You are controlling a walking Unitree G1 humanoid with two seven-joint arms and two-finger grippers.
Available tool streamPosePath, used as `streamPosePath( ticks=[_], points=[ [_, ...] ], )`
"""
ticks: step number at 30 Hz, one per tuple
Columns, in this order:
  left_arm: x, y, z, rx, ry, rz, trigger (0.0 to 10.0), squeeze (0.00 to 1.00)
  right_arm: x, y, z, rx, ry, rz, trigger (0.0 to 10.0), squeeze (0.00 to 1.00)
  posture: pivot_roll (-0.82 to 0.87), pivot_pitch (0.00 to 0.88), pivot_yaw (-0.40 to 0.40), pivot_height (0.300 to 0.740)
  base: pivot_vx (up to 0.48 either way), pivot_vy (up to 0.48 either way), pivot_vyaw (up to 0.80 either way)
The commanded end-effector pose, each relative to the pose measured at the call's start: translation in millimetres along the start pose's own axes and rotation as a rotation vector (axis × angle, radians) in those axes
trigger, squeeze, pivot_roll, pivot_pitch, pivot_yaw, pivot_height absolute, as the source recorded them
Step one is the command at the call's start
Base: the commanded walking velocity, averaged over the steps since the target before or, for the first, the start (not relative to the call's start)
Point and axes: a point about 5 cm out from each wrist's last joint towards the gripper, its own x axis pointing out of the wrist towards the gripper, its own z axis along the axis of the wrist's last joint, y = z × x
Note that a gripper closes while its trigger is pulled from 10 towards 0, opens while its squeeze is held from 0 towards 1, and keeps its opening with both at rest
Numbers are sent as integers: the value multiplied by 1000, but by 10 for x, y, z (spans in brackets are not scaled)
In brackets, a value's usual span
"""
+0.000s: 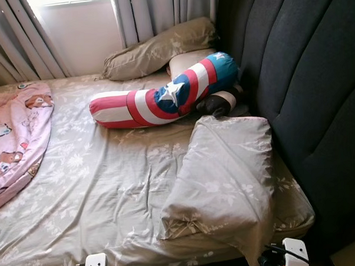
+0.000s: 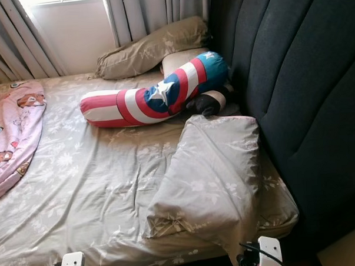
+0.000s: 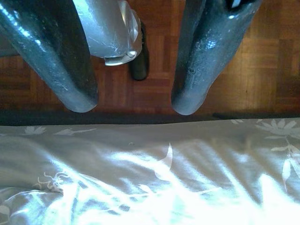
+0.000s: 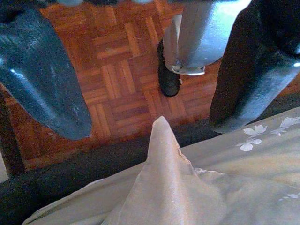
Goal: Clean up the room
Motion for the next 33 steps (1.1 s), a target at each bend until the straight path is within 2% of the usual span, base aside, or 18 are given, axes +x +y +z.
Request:
streamPosePath(
  ticks=[1, 5, 9, 24, 33],
  points=[
    [-13, 19, -40, -10, 13, 10, 10000, 0, 2, -3, 11, 3, -1, -4, 10000, 0, 11, 0, 14, 740, 0, 0, 0],
    [-13, 18, -42, -10, 14, 14, 10000, 0, 1, -7, 10, 3, 0, -5, 10000, 0, 9, 0, 14, 740, 0, 0, 0],
    [-11, 12, -43, -9, 15, 13, 10000, 0, -1, -20, 8, 32, -7, -23, 10000, 0, 10, 0, 16, 740, 242, 0, 0],
    [-2, -6, -21, -4, 11, 1, 10000, 0, 2, -29, 39, 31, -21, -31, 10000, 0, 6, 0, 17, 740, 277, 0, 0],
    [17, 31, 60, 11, -3, 12, 10000, 0, 22, 30, 107, 42, -55, -15, 10000, 0, -2, 0, 27, 740, 154, 0, 0]
  ],
)
